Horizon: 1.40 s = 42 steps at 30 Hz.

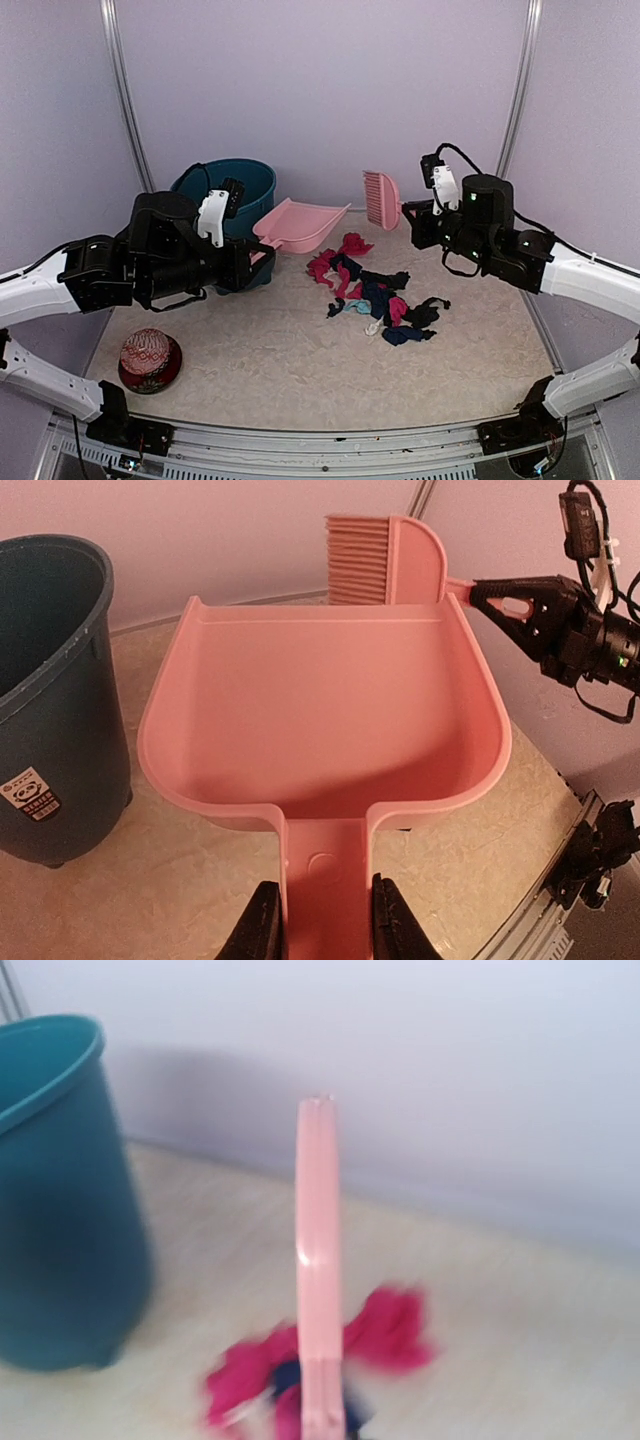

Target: Sweep away the paper scraps from the table

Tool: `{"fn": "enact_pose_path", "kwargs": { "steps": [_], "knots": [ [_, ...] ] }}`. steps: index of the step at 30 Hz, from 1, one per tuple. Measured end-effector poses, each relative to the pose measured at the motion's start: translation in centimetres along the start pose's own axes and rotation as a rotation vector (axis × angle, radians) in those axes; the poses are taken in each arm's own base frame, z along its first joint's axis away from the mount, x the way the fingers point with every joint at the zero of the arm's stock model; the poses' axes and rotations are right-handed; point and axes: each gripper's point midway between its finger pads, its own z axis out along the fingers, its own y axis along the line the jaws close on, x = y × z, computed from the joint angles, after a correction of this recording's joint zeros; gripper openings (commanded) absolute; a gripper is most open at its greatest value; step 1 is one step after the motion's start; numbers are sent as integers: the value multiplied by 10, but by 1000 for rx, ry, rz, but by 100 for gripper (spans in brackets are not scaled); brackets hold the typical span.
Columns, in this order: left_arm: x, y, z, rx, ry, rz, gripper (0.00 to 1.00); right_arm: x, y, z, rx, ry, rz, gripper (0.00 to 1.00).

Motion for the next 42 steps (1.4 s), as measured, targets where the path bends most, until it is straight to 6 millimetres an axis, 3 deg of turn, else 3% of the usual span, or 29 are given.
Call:
{"fn": "enact_pose_path", "kwargs": {
  "steps": [4, 13, 18, 25, 30, 35, 42],
  "knots": [
    [6, 3, -1, -22, 18, 11, 0, -10, -6, 34, 59, -57, -272, 0],
    [29, -9, -10, -7, 90, 45, 0, 36, -35, 140, 115, 42, -778, 0],
    [41, -10, -15, -33, 115, 60, 0, 52, -48, 190, 83, 78, -930, 0],
    [48, -7, -19, -68, 126, 55, 0, 89, -43, 235, -35, 122, -1070, 0],
    [46, -2, -26, -82, 114, 38, 0, 118, -26, 243, -175, 154, -1096, 0],
    [39, 1, -35, -75, 88, 13, 0, 138, -7, 237, -288, 185, -1108, 0],
    [32, 3, -43, -66, 59, -4, 0, 172, 27, 207, -442, 219, -1116, 0]
  ]
}}
